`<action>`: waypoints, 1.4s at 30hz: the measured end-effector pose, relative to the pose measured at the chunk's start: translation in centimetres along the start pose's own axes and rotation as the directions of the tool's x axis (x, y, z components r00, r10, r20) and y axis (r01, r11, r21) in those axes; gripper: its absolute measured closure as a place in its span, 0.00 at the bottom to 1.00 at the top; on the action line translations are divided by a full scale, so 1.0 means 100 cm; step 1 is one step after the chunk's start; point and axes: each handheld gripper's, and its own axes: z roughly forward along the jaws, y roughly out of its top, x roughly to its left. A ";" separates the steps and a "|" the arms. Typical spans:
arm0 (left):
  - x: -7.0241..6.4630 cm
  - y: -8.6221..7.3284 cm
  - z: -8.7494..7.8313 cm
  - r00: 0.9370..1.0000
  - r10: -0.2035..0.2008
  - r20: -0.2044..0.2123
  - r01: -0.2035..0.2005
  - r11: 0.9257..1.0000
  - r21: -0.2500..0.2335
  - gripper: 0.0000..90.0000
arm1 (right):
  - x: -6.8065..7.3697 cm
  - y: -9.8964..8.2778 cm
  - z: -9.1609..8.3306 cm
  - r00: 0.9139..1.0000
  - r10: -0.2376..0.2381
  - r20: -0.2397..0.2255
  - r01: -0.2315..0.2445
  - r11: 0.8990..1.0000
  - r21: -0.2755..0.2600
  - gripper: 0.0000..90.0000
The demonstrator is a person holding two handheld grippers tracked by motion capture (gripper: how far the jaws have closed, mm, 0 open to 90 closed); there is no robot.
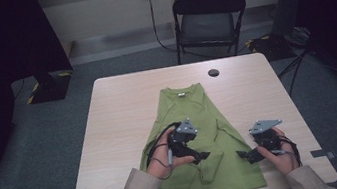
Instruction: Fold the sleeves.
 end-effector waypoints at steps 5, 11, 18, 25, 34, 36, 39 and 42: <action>0.016 -0.025 -0.014 0.998 -0.022 -0.065 0.024 1.000 0.016 0.14 | 0.000 0.000 0.000 1.000 0.000 0.002 0.000 1.000 0.000 0.00; 0.036 -0.063 -0.026 0.991 -0.058 -0.117 0.061 0.998 0.025 0.06 | 0.000 0.000 0.000 1.000 0.000 0.002 0.000 1.000 0.000 0.00; 0.050 -0.091 -0.040 0.982 -0.077 -0.171 0.079 0.997 0.003 0.05 | 0.000 0.000 0.000 1.000 0.000 0.002 0.000 1.000 0.001 0.00; 0.058 -0.116 -0.050 0.976 -0.076 -0.202 0.082 0.996 0.019 0.06 | 0.000 0.001 0.001 1.000 0.004 0.005 -0.004 1.000 0.003 0.00; 0.056 -0.122 -0.048 0.980 -0.033 -0.197 0.033 0.999 -0.001 0.00 | 0.000 0.001 0.001 1.000 0.006 0.005 -0.006 1.000 0.002 0.00; 0.056 -0.122 -0.048 0.980 -0.032 -0.195 0.033 0.999 0.000 0.00 | 0.000 0.002 0.000 1.000 0.018 0.006 -0.018 1.000 0.004 0.03; 0.056 -0.122 -0.047 0.981 -0.035 -0.193 0.036 0.999 -0.001 0.00 | 0.006 0.011 -0.007 1.000 -0.009 -0.016 0.008 0.999 -0.038 0.07; 0.056 -0.122 -0.047 0.980 -0.036 -0.194 0.037 0.999 -0.001 0.00 | 0.020 0.025 -0.014 0.993 -0.056 -0.102 0.045 0.993 -0.109 0.25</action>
